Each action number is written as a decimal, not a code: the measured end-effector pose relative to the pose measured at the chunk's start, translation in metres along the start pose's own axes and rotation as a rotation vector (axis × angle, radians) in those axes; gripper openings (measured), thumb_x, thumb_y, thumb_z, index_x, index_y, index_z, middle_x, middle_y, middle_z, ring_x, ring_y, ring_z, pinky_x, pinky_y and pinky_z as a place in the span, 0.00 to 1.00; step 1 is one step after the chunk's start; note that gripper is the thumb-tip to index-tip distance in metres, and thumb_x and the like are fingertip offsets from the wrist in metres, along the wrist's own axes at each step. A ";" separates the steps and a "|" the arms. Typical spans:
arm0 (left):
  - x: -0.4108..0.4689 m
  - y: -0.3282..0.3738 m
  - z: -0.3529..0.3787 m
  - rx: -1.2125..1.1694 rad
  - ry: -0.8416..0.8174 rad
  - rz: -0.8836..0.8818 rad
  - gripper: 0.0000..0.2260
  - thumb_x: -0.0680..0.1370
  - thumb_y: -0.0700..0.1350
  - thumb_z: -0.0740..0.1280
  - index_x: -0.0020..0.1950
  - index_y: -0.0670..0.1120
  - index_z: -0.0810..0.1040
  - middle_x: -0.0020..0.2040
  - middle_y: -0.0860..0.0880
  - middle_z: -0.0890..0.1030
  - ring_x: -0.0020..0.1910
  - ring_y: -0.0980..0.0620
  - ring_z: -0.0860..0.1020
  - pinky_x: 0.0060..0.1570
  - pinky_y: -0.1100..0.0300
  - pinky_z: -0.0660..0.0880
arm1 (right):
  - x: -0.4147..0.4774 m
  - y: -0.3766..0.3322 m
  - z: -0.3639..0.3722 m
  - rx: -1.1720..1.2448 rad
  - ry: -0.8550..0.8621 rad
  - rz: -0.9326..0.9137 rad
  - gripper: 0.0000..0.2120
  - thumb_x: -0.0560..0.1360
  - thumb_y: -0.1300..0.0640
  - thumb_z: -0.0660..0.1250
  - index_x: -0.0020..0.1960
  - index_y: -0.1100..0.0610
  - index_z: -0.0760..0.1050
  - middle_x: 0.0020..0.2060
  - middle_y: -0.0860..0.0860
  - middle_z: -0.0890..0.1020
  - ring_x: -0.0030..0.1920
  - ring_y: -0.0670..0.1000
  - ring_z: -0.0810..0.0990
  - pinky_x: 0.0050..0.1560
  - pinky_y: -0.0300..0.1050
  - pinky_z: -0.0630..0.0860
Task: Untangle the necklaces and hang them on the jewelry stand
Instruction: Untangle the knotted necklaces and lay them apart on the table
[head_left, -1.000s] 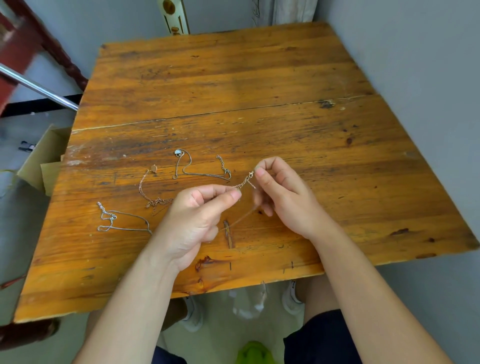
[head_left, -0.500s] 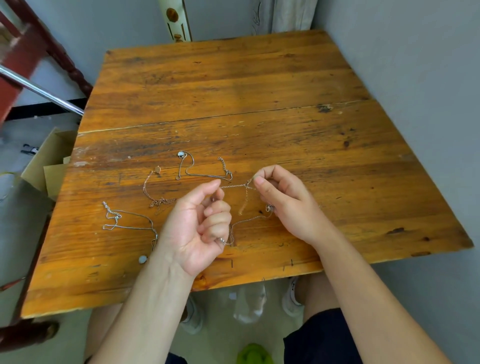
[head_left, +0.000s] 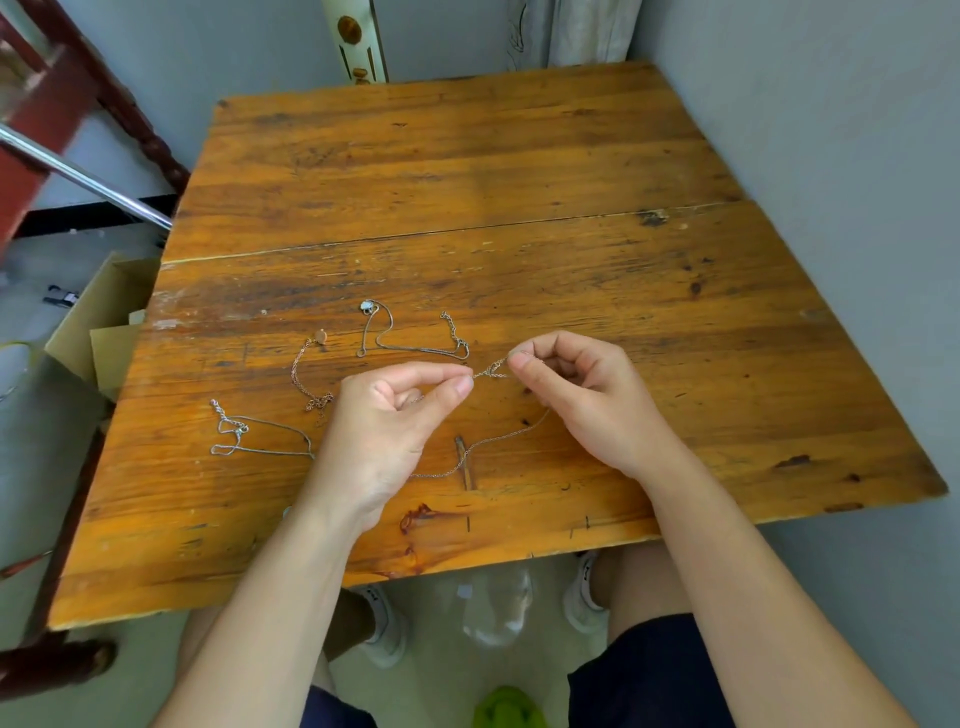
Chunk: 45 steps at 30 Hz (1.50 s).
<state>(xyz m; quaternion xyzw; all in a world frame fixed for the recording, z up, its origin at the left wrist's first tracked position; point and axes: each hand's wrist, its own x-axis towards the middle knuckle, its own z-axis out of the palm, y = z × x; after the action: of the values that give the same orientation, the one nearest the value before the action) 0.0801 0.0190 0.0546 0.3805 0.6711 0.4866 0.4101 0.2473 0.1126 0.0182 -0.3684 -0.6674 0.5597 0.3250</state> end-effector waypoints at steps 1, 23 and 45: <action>0.001 -0.001 0.000 -0.019 -0.004 -0.017 0.03 0.76 0.44 0.71 0.48 0.48 0.84 0.24 0.60 0.68 0.19 0.60 0.64 0.22 0.74 0.61 | 0.000 -0.001 -0.002 -0.005 0.007 -0.011 0.06 0.79 0.55 0.69 0.49 0.57 0.83 0.35 0.56 0.79 0.36 0.48 0.74 0.39 0.42 0.72; -0.002 0.000 0.015 -0.495 -0.044 -0.199 0.04 0.82 0.43 0.61 0.50 0.48 0.73 0.48 0.46 0.85 0.49 0.50 0.80 0.40 0.55 0.71 | -0.007 -0.008 -0.003 0.040 -0.013 -0.017 0.04 0.79 0.57 0.69 0.47 0.56 0.82 0.34 0.44 0.80 0.29 0.40 0.73 0.32 0.31 0.68; -0.008 0.007 -0.007 0.015 -0.097 -0.096 0.06 0.80 0.46 0.65 0.52 0.47 0.80 0.36 0.52 0.74 0.23 0.59 0.64 0.23 0.68 0.61 | -0.003 -0.012 -0.005 -0.028 0.037 -0.078 0.05 0.79 0.56 0.69 0.46 0.56 0.82 0.31 0.50 0.71 0.32 0.44 0.66 0.35 0.36 0.66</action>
<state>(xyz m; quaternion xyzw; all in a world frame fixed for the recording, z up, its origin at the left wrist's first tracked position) 0.0769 0.0109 0.0637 0.3740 0.6714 0.4425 0.4620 0.2510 0.1116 0.0305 -0.3568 -0.6831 0.5301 0.3537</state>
